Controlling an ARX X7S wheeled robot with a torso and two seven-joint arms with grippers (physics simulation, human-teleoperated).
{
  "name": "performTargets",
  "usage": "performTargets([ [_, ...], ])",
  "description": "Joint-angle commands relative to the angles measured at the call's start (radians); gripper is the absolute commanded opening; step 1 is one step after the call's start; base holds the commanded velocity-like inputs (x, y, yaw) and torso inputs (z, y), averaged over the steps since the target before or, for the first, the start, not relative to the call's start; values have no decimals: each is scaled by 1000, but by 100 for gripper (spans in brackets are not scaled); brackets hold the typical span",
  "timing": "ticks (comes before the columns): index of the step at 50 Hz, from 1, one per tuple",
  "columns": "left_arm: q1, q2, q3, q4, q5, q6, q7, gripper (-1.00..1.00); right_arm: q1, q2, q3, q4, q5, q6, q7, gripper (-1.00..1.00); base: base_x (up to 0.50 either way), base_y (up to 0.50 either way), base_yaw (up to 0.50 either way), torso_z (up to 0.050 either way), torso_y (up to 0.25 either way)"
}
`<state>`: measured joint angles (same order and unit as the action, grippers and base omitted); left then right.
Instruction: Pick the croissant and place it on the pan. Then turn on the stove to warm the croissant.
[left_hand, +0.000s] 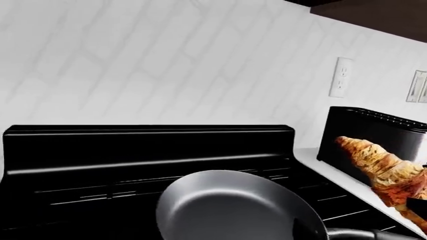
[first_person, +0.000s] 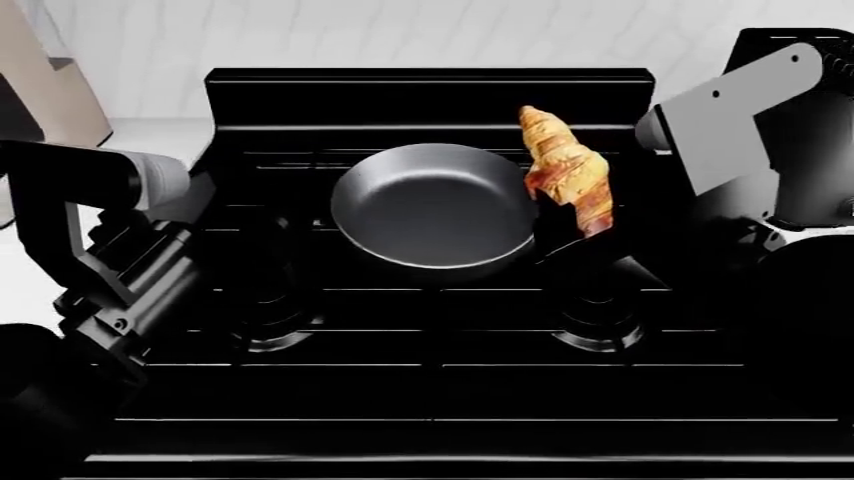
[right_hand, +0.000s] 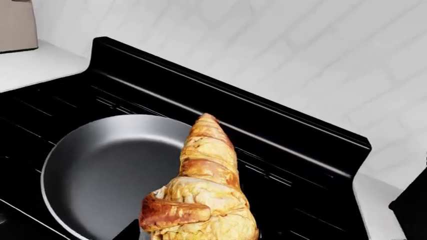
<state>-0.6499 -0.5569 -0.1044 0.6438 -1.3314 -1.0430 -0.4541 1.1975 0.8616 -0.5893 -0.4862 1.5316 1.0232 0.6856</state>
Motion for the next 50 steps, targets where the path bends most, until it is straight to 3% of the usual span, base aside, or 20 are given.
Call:
performTargets([
  [1, 3, -2, 6, -4, 6, 7, 3, 100, 2, -3, 1, 7, -27, 1, -20, -100, 0, 500, 0, 0, 0],
  [20, 15, -8, 10, -16, 24, 25, 22, 100, 68, -65, -51, 119, -108, 24, -132, -100, 0, 70, 0, 0, 0],
  [22, 23, -8, 24, -11, 88, 47, 43, 100, 96, -82, -76, 157, -151, 30, -212, -100, 0, 0, 0, 0, 0],
  [50, 24, -20, 10, -16, 38, 53, 37, 100, 395, -353, -385, 767, -589, -75, -823, -100, 0, 0, 0, 0, 0],
])
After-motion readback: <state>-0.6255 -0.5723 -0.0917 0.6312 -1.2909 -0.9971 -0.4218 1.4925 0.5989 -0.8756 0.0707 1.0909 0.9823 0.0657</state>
